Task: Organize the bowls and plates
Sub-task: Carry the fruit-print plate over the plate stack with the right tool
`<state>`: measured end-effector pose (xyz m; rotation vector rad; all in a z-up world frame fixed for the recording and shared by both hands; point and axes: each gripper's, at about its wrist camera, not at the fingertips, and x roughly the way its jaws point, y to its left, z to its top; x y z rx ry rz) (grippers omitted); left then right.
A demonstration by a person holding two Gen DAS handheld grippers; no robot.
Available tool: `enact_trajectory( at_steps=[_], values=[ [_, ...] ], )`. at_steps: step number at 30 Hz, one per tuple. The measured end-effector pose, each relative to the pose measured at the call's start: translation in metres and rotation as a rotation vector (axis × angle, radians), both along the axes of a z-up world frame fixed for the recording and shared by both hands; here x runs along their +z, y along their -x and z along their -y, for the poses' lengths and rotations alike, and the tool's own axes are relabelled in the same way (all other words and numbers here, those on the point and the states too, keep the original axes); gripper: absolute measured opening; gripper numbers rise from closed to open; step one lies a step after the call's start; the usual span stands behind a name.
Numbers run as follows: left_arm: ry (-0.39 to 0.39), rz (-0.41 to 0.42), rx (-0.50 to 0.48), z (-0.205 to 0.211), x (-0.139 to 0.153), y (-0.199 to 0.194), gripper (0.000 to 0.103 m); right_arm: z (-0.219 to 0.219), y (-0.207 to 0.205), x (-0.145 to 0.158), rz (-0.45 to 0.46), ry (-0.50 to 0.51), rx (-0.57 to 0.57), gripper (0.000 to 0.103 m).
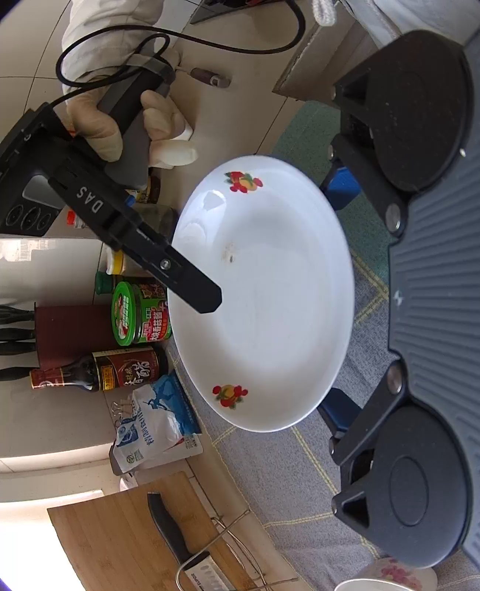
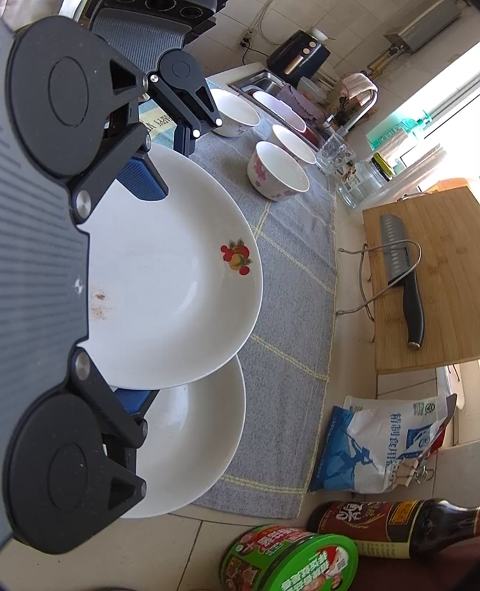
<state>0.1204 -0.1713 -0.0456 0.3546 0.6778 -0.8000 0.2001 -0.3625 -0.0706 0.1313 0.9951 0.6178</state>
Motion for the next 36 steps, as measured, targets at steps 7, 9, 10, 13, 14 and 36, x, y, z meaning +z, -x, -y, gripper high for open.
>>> enact_trajectory(
  at_steps=[7, 9, 10, 13, 14, 36],
  values=[
    [0.002, -0.011, -0.019, 0.015, -0.006, -0.005, 0.101, 0.022, 0.002, -0.012, -0.018, -0.006, -0.048, 0.102],
    [0.001, -0.015, -0.02, 0.017, -0.007, -0.005, 0.101, 0.026, 0.002, -0.015, -0.022, -0.01, -0.056, 0.102],
    [0.0, -0.015, -0.021, 0.019, -0.008, -0.006, 0.101, 0.028, 0.001, -0.016, -0.023, -0.01, -0.057, 0.102],
    [-0.002, -0.011, -0.026, 0.022, -0.009, -0.006, 0.101, 0.037, 0.001, -0.019, -0.028, -0.013, -0.064, 0.102],
    [-0.002, -0.011, -0.027, 0.023, -0.009, -0.007, 0.101, 0.039, 0.001, -0.02, -0.03, -0.014, -0.065, 0.102],
    [-0.01, -0.019, -0.04, 0.037, -0.018, -0.028, 0.101, 0.064, 0.01, -0.022, -0.035, -0.015, -0.123, 0.101]
  ],
)
